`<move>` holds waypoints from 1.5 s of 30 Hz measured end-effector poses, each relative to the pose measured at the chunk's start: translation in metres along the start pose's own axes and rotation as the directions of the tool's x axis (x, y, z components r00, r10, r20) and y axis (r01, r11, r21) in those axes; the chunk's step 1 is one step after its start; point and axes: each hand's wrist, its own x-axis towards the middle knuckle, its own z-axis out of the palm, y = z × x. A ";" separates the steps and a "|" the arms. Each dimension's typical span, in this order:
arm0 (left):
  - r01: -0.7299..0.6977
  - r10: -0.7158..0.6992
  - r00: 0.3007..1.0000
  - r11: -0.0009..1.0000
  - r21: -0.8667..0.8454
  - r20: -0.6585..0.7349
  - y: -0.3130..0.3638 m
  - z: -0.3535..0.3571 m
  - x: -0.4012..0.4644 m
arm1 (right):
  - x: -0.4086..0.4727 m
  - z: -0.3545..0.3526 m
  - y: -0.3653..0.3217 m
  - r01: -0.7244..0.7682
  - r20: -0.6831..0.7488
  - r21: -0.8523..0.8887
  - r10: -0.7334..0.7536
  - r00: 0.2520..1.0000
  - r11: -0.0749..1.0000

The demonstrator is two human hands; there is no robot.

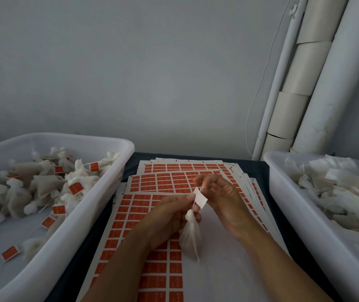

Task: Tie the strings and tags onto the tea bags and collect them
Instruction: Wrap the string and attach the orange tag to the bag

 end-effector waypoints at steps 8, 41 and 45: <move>-0.019 0.040 0.988 0.989 0.147 -0.147 -0.004 0.000 0.001 | 0.002 -0.012 0.004 -0.057 -0.075 -0.022 0.055 0.996 0.998; 0.011 0.049 0.958 0.978 0.206 -0.282 -0.012 -0.001 0.011 | -0.002 -0.009 -0.004 0.007 0.060 -0.389 0.018 0.998 0.921; 0.002 0.056 0.963 0.977 0.214 -0.265 -0.012 0.000 0.010 | -0.002 -0.009 -0.002 0.024 0.065 -0.416 0.004 0.998 0.909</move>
